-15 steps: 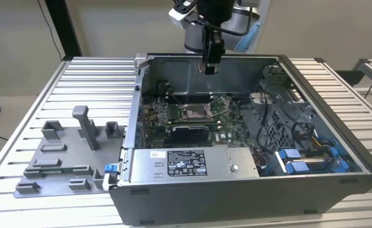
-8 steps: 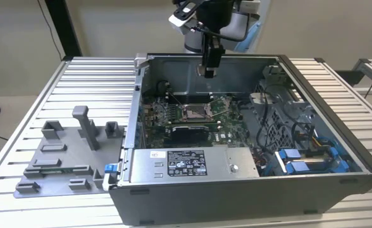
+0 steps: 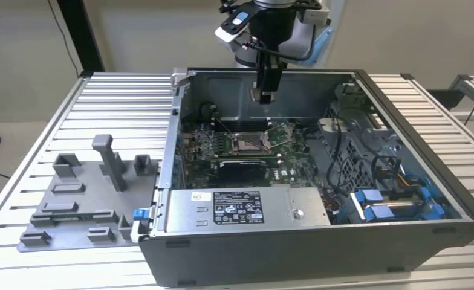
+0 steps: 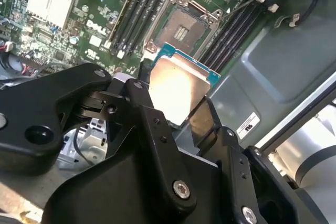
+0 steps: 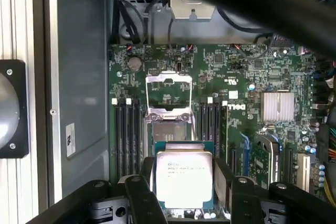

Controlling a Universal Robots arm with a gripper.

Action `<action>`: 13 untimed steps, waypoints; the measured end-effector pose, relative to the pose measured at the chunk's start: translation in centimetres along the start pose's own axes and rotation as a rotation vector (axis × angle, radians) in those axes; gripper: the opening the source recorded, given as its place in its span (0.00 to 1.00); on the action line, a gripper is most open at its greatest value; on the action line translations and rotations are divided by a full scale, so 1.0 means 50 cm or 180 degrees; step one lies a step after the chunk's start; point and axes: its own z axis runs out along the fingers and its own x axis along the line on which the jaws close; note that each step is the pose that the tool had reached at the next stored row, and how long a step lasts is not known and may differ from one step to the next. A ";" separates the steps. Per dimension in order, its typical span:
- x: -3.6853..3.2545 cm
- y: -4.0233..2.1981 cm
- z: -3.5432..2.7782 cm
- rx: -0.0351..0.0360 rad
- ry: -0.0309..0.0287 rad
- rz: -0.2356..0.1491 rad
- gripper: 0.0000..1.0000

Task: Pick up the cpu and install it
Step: 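Place the cpu into insertion slot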

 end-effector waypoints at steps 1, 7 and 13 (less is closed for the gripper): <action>0.000 0.000 0.002 0.0000 0.0005 0.0000 0.00; 0.000 0.000 0.006 0.0000 0.0010 0.0000 0.00; 0.000 0.000 0.009 -0.0001 0.0012 0.0000 0.00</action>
